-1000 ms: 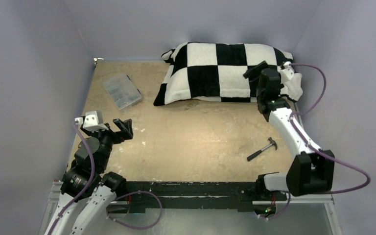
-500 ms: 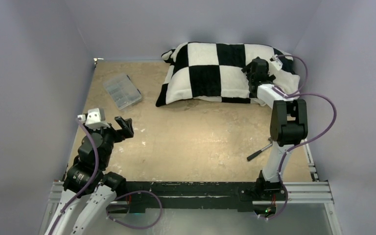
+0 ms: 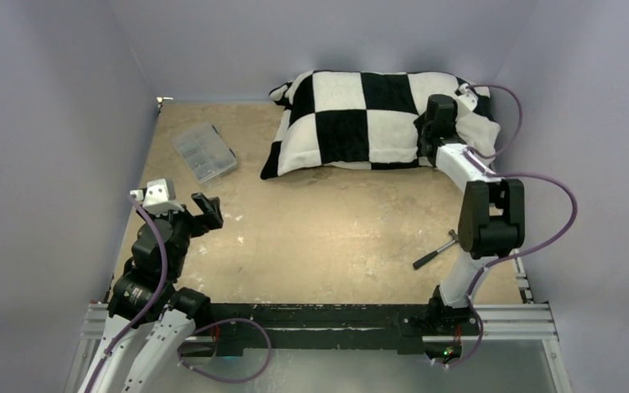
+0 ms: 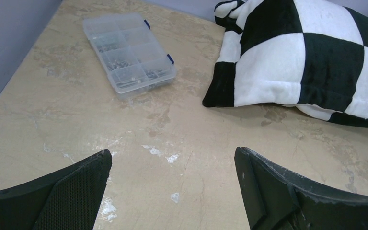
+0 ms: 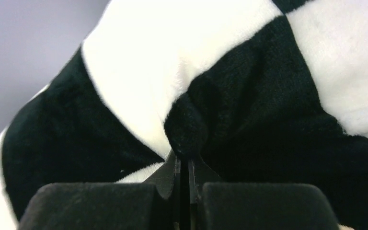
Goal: Remove the pillowcase from the pillow
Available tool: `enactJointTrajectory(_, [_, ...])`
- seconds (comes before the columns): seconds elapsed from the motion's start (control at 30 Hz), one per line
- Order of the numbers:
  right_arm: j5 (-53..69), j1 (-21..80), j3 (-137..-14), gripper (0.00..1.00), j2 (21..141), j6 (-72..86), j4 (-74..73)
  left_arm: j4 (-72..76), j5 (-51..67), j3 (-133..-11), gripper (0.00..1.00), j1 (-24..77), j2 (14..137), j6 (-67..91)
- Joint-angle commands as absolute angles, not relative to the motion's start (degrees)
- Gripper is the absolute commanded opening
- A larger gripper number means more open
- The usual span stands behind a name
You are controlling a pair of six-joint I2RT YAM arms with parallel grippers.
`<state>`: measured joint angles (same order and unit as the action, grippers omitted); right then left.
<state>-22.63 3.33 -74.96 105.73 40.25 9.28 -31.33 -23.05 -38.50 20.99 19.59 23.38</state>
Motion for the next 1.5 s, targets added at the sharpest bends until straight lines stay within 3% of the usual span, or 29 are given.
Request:
enactJointTrajectory(0.0, [-19.39,5.95,-74.78,0.00,95.80,37.54,5.21,-29.59,-22.13,-38.96,0.99,20.57,19.42,23.12])
enactJointTrajectory(0.5, [-7.67,8.50,-61.36,0.00,66.21,34.88,1.38,-26.84,-17.31,-38.54,0.99,21.14,21.74,22.43])
enactJointTrajectory(0.77, [6.24,9.43,-52.86,0.00,60.79,34.50,-0.33,-20.99,-8.51,-40.79,0.99,21.27,34.51,29.14])
enactJointTrajectory(1.2, [12.13,28.07,-51.03,0.01,61.80,41.24,-0.51,-13.27,-1.55,-41.06,0.99,21.27,50.64,44.01])
enactJointTrajectory(1.33, [14.53,36.63,-53.81,0.12,67.30,40.58,1.51,-10.83,-0.78,-41.09,0.99,21.27,52.98,46.14])
enactJointTrajectory(1.47, [11.74,40.91,-61.58,0.39,74.14,36.18,-3.32,-10.52,-0.61,-42.31,0.99,21.27,55.72,46.59])
